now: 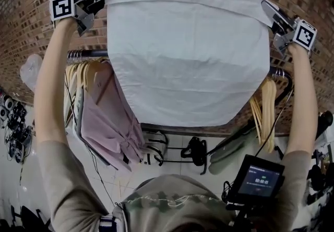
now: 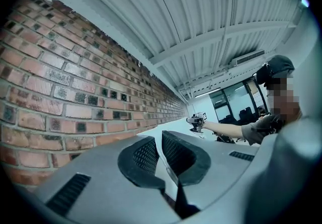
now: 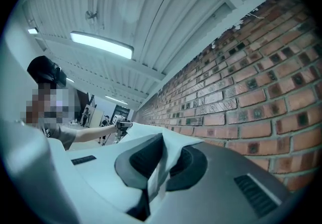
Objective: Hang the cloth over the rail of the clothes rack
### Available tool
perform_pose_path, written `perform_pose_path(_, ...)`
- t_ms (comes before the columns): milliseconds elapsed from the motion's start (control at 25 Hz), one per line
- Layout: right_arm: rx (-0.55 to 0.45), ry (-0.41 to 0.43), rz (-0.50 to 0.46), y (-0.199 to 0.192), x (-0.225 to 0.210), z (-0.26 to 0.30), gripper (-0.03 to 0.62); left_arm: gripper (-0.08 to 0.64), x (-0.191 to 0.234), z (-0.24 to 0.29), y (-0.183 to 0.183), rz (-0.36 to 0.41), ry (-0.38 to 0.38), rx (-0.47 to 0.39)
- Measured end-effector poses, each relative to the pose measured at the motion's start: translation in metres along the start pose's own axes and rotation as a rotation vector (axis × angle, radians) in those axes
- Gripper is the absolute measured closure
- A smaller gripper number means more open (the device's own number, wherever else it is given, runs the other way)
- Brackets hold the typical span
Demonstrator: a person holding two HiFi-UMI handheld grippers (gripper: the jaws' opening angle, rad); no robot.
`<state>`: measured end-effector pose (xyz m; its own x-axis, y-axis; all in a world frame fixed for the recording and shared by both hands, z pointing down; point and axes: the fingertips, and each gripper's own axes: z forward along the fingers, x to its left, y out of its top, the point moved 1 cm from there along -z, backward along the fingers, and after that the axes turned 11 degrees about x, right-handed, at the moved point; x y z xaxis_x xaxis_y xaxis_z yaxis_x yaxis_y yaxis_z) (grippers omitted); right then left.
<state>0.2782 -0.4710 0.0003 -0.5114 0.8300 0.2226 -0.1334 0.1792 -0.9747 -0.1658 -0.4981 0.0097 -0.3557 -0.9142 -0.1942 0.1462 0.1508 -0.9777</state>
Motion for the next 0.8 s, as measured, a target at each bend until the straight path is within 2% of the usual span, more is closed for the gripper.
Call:
perform_pose_path(200,0.05,-0.023,0.023,-0.012,-0.022,0.018,0.581,0.552,0.028,0.01,-0.009,-0.018,0.033,0.041)
perform_pose_path(360,0.079,-0.019,0.048,-0.027,-0.032,0.038,0.581,0.551,0.055,0.016,-0.032,-0.08,0.061,0.045)
perform_pose_path(440,0.13,-0.041,0.087,-0.051,-0.045,0.047,0.581,0.552,0.067,0.025,-0.053,-0.116,0.077,0.092)
perform_pose_path(560,0.223,-0.088,0.154,-0.098,-0.063,0.056,0.581,0.551,0.079,0.041,-0.087,-0.123,0.108,0.203)
perform_pose_path(640,0.24,-0.078,0.199,-0.119,-0.066,0.058,0.581,0.551,0.083,0.043,-0.099,-0.176,0.092,0.185)
perform_pose_path(720,0.224,-0.038,0.24,-0.128,-0.066,0.059,0.581,0.551,0.083,0.04,-0.102,-0.283,0.014,0.105)
perform_pose_path(800,0.229,-0.017,0.248,-0.132,-0.065,0.061,0.581,0.551,0.084,0.041,-0.11,-0.318,-0.017,0.102)
